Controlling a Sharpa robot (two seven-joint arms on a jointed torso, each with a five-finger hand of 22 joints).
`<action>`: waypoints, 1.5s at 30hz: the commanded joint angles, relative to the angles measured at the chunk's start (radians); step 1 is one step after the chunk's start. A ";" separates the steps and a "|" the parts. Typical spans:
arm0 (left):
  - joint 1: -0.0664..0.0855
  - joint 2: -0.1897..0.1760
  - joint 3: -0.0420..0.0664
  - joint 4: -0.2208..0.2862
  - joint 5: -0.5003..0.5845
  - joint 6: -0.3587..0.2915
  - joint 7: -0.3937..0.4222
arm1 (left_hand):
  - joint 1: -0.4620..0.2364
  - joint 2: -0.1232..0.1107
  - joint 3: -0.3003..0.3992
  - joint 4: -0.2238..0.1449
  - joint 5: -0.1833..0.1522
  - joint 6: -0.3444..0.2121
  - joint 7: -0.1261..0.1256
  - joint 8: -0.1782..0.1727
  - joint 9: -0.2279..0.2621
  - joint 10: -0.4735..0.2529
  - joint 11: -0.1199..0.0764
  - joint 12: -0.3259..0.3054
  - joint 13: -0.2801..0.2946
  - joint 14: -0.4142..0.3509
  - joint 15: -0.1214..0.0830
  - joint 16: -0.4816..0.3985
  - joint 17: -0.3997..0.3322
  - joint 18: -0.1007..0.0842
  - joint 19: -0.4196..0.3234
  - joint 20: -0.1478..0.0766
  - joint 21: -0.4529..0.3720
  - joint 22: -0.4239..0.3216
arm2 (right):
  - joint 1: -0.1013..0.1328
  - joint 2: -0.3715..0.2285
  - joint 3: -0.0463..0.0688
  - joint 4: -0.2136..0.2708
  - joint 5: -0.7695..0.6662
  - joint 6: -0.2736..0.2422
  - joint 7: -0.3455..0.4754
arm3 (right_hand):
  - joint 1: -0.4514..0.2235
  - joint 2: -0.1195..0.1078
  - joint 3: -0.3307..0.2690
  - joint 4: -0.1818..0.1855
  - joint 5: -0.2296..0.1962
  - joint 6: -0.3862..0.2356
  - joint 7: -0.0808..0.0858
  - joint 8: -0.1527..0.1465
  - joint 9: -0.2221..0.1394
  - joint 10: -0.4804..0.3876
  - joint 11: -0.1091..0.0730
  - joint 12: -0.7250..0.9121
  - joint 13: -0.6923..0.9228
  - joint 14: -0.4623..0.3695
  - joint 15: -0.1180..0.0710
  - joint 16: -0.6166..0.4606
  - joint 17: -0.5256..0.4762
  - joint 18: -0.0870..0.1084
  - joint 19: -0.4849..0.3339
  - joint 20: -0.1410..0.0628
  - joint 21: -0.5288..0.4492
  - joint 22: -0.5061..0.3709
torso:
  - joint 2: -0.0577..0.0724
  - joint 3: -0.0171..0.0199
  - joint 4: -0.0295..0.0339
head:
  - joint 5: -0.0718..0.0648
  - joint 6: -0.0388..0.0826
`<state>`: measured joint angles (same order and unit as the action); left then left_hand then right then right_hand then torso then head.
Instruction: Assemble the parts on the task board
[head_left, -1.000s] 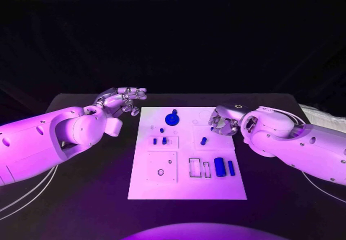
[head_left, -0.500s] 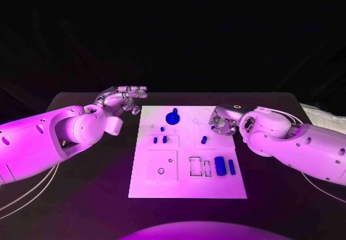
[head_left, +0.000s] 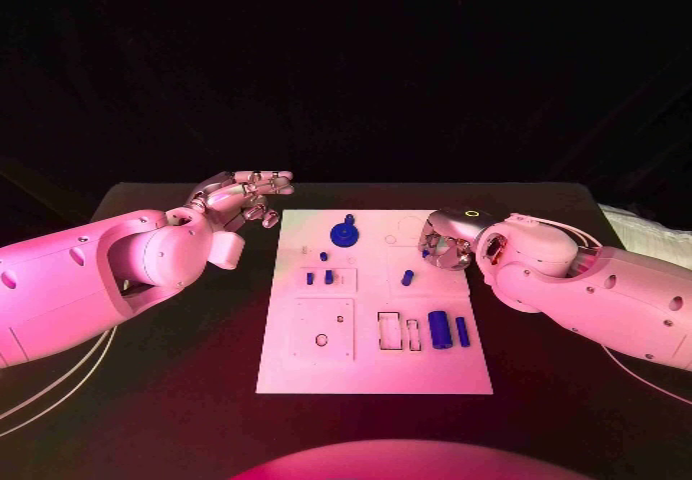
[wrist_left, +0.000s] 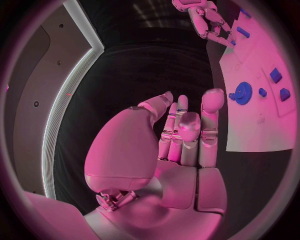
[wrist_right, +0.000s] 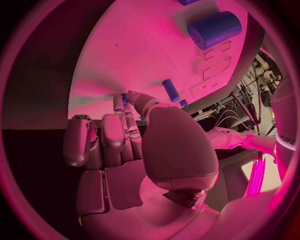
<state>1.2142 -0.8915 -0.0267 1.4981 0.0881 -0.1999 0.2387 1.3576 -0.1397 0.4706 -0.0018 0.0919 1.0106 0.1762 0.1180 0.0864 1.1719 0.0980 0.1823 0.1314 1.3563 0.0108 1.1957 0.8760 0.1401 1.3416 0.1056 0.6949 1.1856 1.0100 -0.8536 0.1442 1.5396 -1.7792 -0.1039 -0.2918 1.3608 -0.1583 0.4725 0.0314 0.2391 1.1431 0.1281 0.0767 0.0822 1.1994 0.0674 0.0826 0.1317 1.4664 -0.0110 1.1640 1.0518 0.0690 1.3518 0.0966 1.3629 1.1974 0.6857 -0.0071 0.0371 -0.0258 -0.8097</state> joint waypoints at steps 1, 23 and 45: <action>0.000 0.000 0.000 0.003 -0.003 0.021 0.000 | -0.008 0.002 -0.009 0.000 0.006 -0.006 0.002 0.003 -0.001 -0.009 -0.001 0.006 0.002 -0.010 0.001 -0.003 -0.002 0.009 -0.007 0.003 -0.007 -0.002 | -0.004 0.003 -0.001 -0.001 -0.017 0.032 -0.005 | 0.006 0.006 0.012 -0.001 -0.009 0.012 -0.001 0.005 0.004 0.013 -0.002 0.007 -0.005 0.023 -0.005 0.005 0.003 0.013 0.008 -0.001 0.006 0.004 | 0.000 -0.0003 -0.0003 | 0.000 -0.003; 0.000 -0.003 0.000 0.010 -0.012 0.018 -0.008 | -0.005 0.005 -0.012 -0.001 0.007 -0.008 0.002 0.004 -0.002 -0.012 -0.001 0.010 0.003 -0.012 0.001 -0.004 -0.005 0.010 -0.009 0.004 -0.014 -0.006 | -0.019 0.026 -0.012 -0.022 -0.026 0.072 -0.009 | -0.002 0.003 0.023 -0.009 -0.028 0.022 -0.004 -0.001 0.006 0.022 -0.005 -0.012 -0.032 0.027 -0.010 0.020 0.016 0.010 0.017 -0.007 0.015 0.019 | -0.001 -0.0005 0.0002 | -0.007 -0.008; 0.000 -0.002 0.000 0.010 -0.026 0.012 -0.011 | 0.000 0.007 -0.015 -0.003 0.007 -0.011 0.003 0.005 -0.003 -0.017 0.000 0.014 0.004 -0.016 0.001 -0.008 -0.013 0.012 -0.011 0.004 -0.025 -0.012 | -0.023 0.021 -0.017 -0.008 -0.022 -0.047 -0.014 | 0.011 0.030 0.048 -0.024 -0.033 0.048 -0.008 0.005 0.014 0.049 -0.009 -0.013 -0.050 0.029 -0.012 0.031 0.025 0.006 0.027 -0.009 0.025 0.036 | -0.001 0.0001 -0.0005 | -0.006 -0.017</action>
<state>1.2139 -0.8947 -0.0269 1.5058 0.0693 -0.1978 0.2251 1.3576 -0.1396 0.4622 -0.0045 0.0919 1.0069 0.1796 0.1179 0.0848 1.1648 0.0980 0.1895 0.1348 1.3493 0.0108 1.1899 0.8636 0.1400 1.3380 0.1091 0.6737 1.1755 0.9991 -0.8344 0.1359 1.5263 -1.8128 -0.1396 -0.3097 1.3701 -0.1356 0.5164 0.0068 0.2087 1.1843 0.1230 0.0760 0.0941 1.2431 0.0585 0.0660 0.0778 1.4666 -0.0182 1.1911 1.0755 0.0690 1.3699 0.0861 1.3863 1.2324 0.6854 -0.0071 0.0365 -0.0314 -0.8261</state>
